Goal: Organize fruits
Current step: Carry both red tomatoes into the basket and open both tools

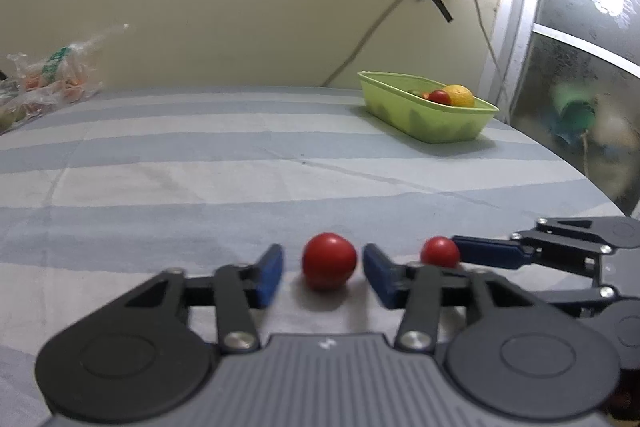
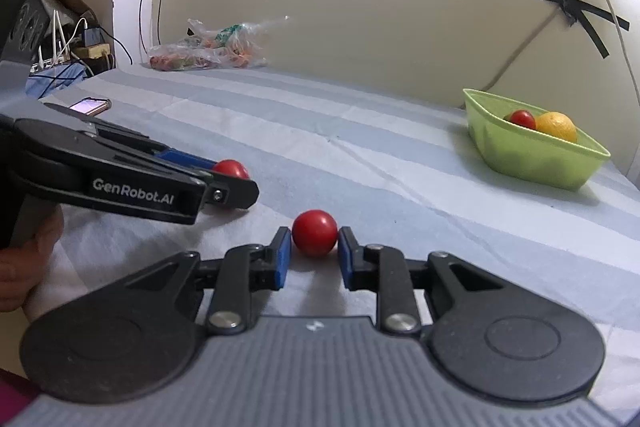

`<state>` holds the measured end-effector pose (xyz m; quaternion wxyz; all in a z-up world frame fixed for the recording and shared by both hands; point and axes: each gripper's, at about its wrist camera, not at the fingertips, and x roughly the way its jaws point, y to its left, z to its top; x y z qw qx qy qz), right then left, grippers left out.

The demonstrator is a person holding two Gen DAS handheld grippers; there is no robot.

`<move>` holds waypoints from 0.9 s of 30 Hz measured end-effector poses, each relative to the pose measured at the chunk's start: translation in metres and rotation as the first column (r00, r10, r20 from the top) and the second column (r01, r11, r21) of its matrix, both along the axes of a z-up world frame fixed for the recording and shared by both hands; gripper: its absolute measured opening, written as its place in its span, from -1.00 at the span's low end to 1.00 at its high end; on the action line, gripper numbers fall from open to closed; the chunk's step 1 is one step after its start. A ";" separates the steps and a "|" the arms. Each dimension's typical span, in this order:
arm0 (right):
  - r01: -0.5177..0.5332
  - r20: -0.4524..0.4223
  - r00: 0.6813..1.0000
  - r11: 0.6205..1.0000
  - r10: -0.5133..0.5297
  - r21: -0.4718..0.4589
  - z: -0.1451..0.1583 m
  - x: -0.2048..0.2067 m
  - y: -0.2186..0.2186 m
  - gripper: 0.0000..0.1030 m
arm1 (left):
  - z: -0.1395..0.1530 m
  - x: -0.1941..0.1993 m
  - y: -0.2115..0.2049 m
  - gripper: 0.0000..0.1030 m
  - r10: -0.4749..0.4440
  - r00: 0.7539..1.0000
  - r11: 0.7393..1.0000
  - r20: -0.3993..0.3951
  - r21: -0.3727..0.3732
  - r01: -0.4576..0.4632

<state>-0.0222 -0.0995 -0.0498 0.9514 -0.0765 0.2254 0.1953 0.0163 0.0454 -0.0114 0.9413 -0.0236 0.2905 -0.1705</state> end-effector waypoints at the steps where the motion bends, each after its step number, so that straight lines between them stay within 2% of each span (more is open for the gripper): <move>1: 0.002 -0.001 1.000 1.000 -0.002 -0.001 0.000 -0.001 0.000 -0.35 | 0.000 0.000 0.001 0.01 0.004 1.000 1.000 0.000 -0.001 -0.004; 3: 0.007 -0.001 1.000 1.000 -0.007 0.002 0.000 -0.007 0.001 -0.23 | -0.001 -0.001 0.002 0.01 0.009 1.000 1.000 -0.001 0.002 -0.009; 7: 0.000 -0.007 1.000 1.000 0.000 0.011 -0.001 -0.009 0.002 -0.20 | -0.001 -0.005 -0.003 -0.05 0.005 1.000 1.000 0.010 0.025 -0.006; 9: -0.014 -0.009 1.000 1.000 0.014 0.015 -0.001 -0.009 0.000 -0.21 | -0.001 -0.005 -0.007 -0.24 -0.009 1.000 0.999 0.012 0.033 0.008; 11: -0.033 -0.009 0.999 0.999 0.033 0.021 -0.002 -0.009 -0.001 -0.31 | -0.003 -0.004 -0.012 -0.33 -0.012 1.000 0.999 0.015 0.048 0.011; 12: -0.033 -0.009 0.999 0.999 0.033 0.021 -0.002 -0.009 -0.001 -0.49 | -0.003 -0.003 -0.014 -0.40 -0.011 1.000 0.998 0.020 0.061 0.010; 14: -0.041 -0.003 0.999 0.999 0.041 0.024 -0.002 -0.007 -0.001 -0.50 | -0.002 0.000 -0.015 -0.41 -0.014 1.000 0.998 0.014 0.056 0.013; 17: -0.035 0.002 0.999 0.999 0.035 0.036 0.000 0.002 -0.003 -0.51 | 0.002 0.011 -0.016 -0.41 -0.036 0.999 0.999 -0.013 0.002 0.036; 22: -0.009 0.022 1.000 0.995 0.007 0.098 0.011 0.027 -0.023 -0.51 | 0.024 0.049 -0.032 -0.41 -0.081 0.997 0.996 -0.006 -0.026 0.081; 27: 0.086 0.125 0.987 0.990 -0.100 0.114 0.038 0.069 -0.060 -0.50 | 0.064 0.114 -0.069 -0.41 -0.152 0.987 0.987 0.052 -0.045 0.154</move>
